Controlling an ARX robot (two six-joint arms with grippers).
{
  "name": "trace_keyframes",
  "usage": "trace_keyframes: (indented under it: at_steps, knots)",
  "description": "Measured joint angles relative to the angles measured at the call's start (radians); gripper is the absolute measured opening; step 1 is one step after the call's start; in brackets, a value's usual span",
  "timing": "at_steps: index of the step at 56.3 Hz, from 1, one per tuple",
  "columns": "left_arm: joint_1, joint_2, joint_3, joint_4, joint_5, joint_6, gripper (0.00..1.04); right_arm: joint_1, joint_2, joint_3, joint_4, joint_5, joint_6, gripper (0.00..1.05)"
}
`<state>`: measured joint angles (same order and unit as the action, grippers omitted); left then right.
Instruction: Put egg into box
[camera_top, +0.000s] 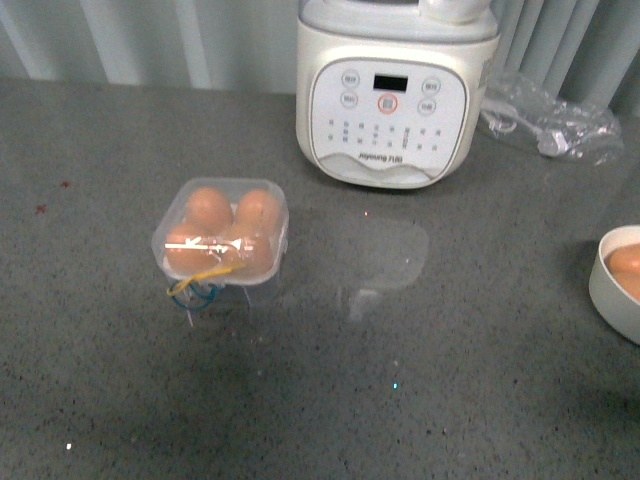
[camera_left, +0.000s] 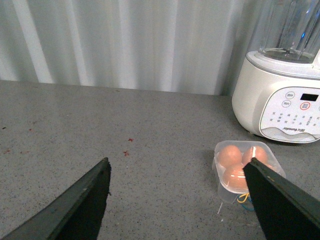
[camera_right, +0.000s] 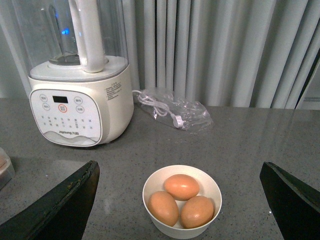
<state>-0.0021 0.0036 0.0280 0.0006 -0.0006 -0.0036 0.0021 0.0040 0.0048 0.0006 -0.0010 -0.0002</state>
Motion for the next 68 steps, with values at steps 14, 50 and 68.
trace_keyframes:
  at_steps: [14, 50, 68]
  knots:
    - [0.000, 0.000, 0.000, 0.000, 0.000, 0.001, 0.98, 0.000, 0.000, 0.000, 0.000, 0.000, 0.000, 0.97]
    - [0.000, 0.000, 0.000, 0.000, 0.000, 0.001, 0.98, 0.000, 0.000, 0.000, 0.000, 0.000, 0.000, 0.97]
    - [0.000, 0.000, 0.000, 0.000, 0.000, 0.001, 0.98, 0.000, 0.000, 0.000, 0.000, 0.000, 0.000, 0.97]
